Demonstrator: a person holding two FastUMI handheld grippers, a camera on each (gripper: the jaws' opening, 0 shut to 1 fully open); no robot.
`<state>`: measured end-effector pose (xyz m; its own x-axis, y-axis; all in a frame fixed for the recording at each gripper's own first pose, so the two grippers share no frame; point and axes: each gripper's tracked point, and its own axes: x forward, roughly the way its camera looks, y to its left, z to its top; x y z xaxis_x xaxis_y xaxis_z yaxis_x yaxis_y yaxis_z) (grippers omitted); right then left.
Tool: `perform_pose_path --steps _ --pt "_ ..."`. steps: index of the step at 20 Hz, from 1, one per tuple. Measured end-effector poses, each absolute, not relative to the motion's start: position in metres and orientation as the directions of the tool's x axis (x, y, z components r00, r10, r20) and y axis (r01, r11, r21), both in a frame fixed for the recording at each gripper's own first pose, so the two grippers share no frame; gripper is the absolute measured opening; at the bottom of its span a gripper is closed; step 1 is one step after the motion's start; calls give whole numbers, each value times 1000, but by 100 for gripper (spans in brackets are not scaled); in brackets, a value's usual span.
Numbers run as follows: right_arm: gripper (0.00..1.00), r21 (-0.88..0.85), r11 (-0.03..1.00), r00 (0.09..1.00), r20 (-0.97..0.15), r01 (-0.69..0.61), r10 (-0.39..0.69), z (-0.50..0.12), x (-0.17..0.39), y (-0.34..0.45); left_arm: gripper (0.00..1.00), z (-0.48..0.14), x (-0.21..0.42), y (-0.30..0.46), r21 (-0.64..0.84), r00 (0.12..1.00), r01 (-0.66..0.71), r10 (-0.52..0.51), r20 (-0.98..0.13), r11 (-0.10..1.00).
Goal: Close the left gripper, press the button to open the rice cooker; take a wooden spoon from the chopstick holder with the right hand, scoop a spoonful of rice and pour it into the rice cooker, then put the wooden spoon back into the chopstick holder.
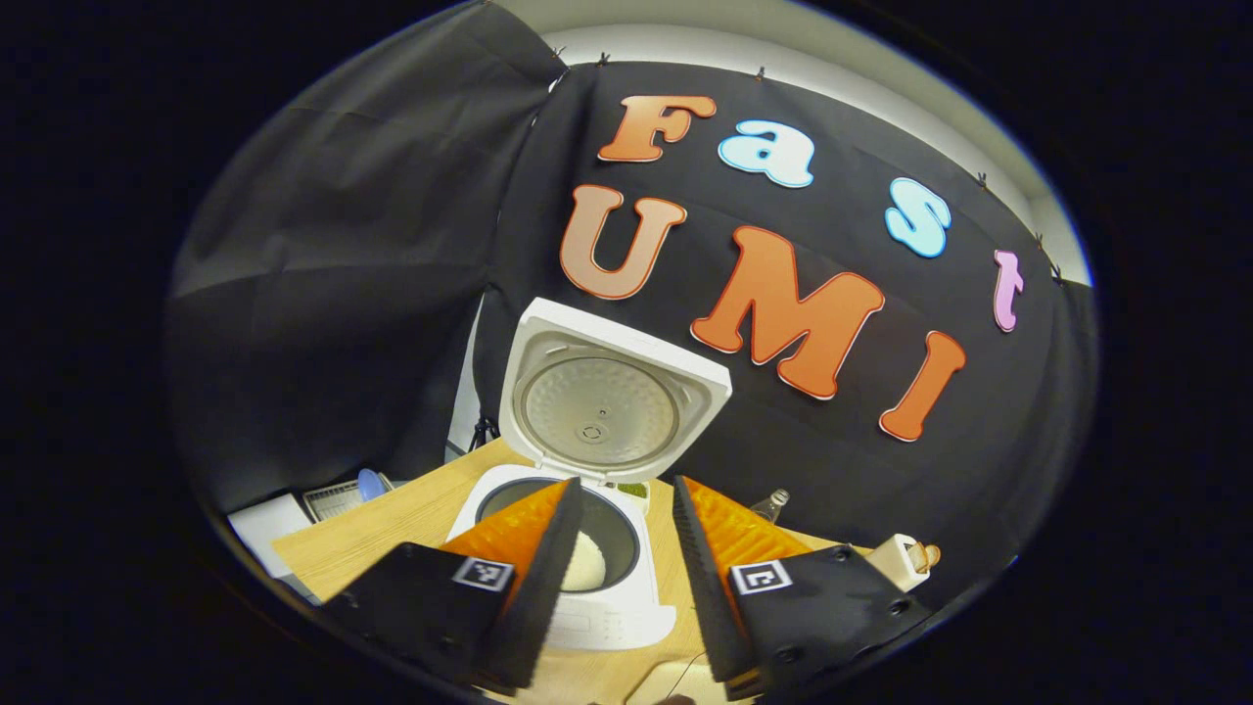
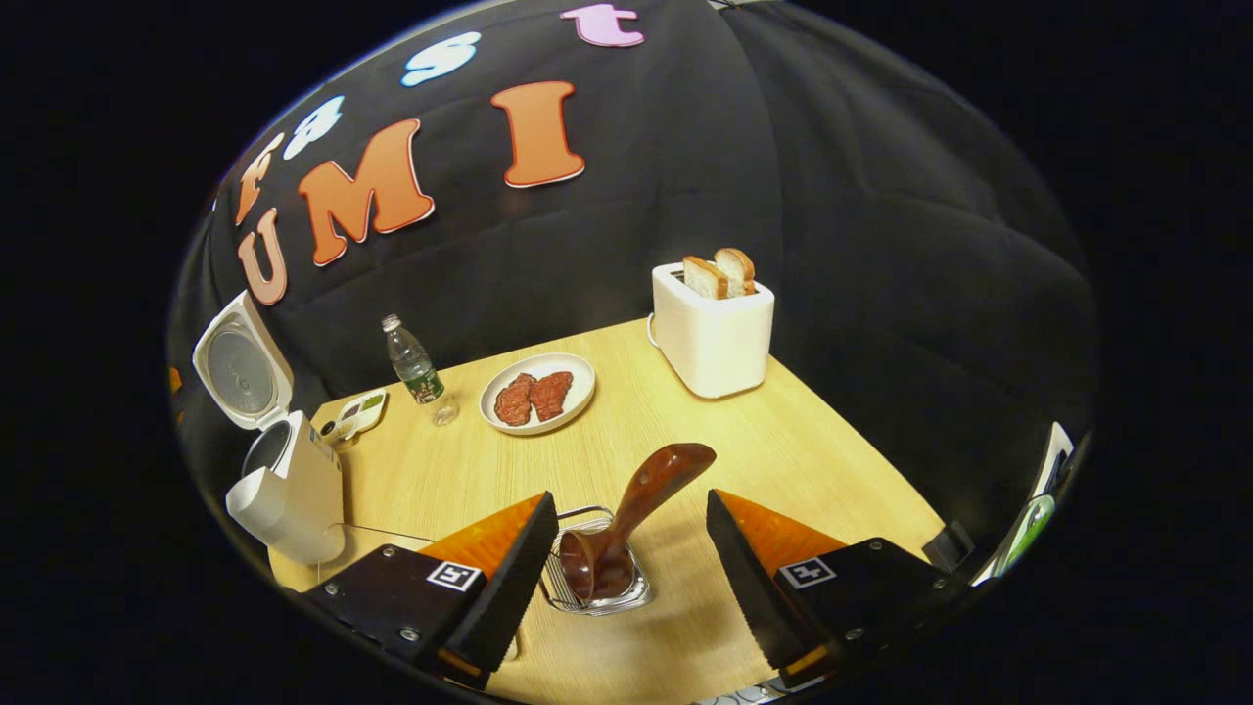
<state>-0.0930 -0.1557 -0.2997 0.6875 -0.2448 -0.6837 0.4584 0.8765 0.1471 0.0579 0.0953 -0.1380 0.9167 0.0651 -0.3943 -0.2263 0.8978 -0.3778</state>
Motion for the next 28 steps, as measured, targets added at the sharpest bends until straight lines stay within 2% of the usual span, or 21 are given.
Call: perform_pose_path --steps 1,4,6,9,12,13,14,15,17,22,25,26,28 --pt "93 171 869 680 -697 465 -228 -307 -93 -155 91 -138 54 96 -362 915 -232 77 -396 903" --pt "87 244 837 668 -722 491 -182 -323 -84 -152 96 -139 43 93 -332 908 -251 102 -407 909" --pt "80 298 806 664 -732 512 -151 -331 -79 -149 92 -143 35 93 -309 898 -263 114 -425 914" --pt "63 355 776 679 -723 522 -126 -341 -66 -146 96 -142 28 98 -283 891 -278 137 -432 918" --pt "49 380 759 699 -702 529 -136 -347 -56 -148 93 -143 23 97 -271 888 -281 142 -437 921" --pt "41 389 751 705 -695 533 -140 -346 -54 -149 93 -143 22 96 -264 887 -279 142 -440 923" --pt "37 391 745 702 -698 541 -144 -348 -55 -149 93 -144 22 96 -256 886 -279 145 -441 926" --pt "25 377 737 690 -704 560 -164 -351 -56 -152 93 -146 22 96 -249 884 -277 145 -445 928" --pt "17 367 731 683 -707 575 -182 -350 -59 -154 93 -147 23 94 -247 883 -270 137 -449 931" --pt "11 391 727 734 -641 564 -224 -307 -68 -155 96 -156 28 89 -248 882 -241 106 -459 938" --pt "11 393 730 752 -610 559 -248 -275 -69 -154 96 -161 35 86 -257 885 -213 75 -459 943" --pt "11 393 736 764 -593 551 -255 -262 -67 -152 93 -164 35 84 -261 886 -205 66 -459 943" --pt "11 401 745 789 -554 533 -266 -235 -65 -145 96 -168 38 83 -270 888 -190 48 -458 944"
